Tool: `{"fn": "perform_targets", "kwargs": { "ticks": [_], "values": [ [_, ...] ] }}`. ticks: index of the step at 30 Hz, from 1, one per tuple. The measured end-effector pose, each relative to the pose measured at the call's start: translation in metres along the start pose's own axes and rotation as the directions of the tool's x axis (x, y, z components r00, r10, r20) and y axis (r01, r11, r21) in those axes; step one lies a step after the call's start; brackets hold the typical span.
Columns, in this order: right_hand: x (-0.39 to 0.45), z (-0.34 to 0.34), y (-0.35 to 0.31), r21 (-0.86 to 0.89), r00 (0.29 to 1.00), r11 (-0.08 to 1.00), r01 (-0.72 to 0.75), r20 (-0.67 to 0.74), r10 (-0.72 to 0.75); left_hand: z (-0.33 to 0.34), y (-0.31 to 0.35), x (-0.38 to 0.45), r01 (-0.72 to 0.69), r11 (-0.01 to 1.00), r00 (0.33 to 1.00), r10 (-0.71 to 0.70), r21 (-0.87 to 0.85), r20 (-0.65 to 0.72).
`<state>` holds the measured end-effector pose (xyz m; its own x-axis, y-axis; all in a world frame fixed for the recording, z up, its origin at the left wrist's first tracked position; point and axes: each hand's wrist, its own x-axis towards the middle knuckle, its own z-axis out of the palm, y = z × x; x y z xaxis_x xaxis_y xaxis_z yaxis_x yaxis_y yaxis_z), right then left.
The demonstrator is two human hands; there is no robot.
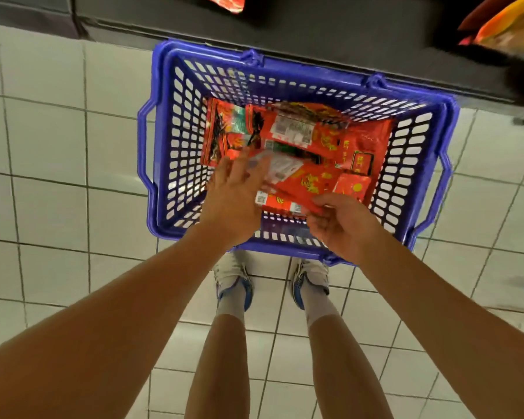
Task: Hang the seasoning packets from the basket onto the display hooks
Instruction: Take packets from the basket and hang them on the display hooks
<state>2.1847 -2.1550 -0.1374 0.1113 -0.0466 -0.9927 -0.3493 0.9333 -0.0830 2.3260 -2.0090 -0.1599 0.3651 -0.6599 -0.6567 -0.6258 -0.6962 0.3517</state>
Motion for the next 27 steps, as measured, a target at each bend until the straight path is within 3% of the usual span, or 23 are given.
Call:
{"fn": "perform_targets", "kwargs": {
  "ticks": [4,5,7,10,13,15,17,21,23,27],
  "values": [
    [-0.025,0.006,-0.005,-0.07,0.994,0.997,-0.009,0.108,0.016,-0.004,0.006,-0.005,-0.083,0.952,0.996,0.083,0.295,0.013],
    [-0.028,0.008,-0.009,-0.087,0.992,0.996,0.013,0.13,-0.002,-0.005,0.007,-0.008,-0.075,0.975,0.997,0.076,0.207,0.003],
    [-0.03,0.013,-0.017,-0.104,0.986,0.99,0.09,0.151,-0.074,-0.011,0.009,-0.015,0.025,0.981,1.0,-0.025,-0.193,0.004],
    [-0.024,0.018,-0.025,-0.234,0.969,0.941,0.244,0.032,-0.243,-0.019,0.008,-0.022,0.161,0.816,0.983,-0.18,-0.556,0.021],
    [-0.02,0.021,-0.022,-0.45,0.894,0.81,0.376,-0.056,-0.445,-0.036,0.014,-0.035,0.213,0.549,0.967,-0.237,-0.808,0.094],
    [-0.027,0.026,-0.017,-0.431,0.911,0.818,0.381,0.026,-0.411,-0.048,0.019,-0.045,0.229,0.401,0.964,-0.216,-0.887,0.152],
    [-0.036,0.03,-0.014,-0.378,0.928,0.85,0.367,0.085,-0.363,-0.059,0.022,-0.056,0.222,0.317,0.97,-0.164,-0.922,0.177],
    [-0.062,0.032,-0.022,-0.192,0.894,0.873,0.448,0.077,-0.442,-0.082,0.03,-0.08,0.266,0.34,0.93,-0.336,-0.902,0.148],
    [-0.081,0.033,-0.035,-0.149,0.88,0.868,0.473,0.031,-0.474,-0.098,0.034,-0.093,0.259,0.287,0.891,-0.44,-0.922,0.113],
    [-0.132,0.033,-0.062,-0.119,0.856,0.85,0.513,0.009,-0.516,-0.146,0.042,-0.125,0.136,0.254,0.9,-0.436,-0.958,0.012]
  ]
}}
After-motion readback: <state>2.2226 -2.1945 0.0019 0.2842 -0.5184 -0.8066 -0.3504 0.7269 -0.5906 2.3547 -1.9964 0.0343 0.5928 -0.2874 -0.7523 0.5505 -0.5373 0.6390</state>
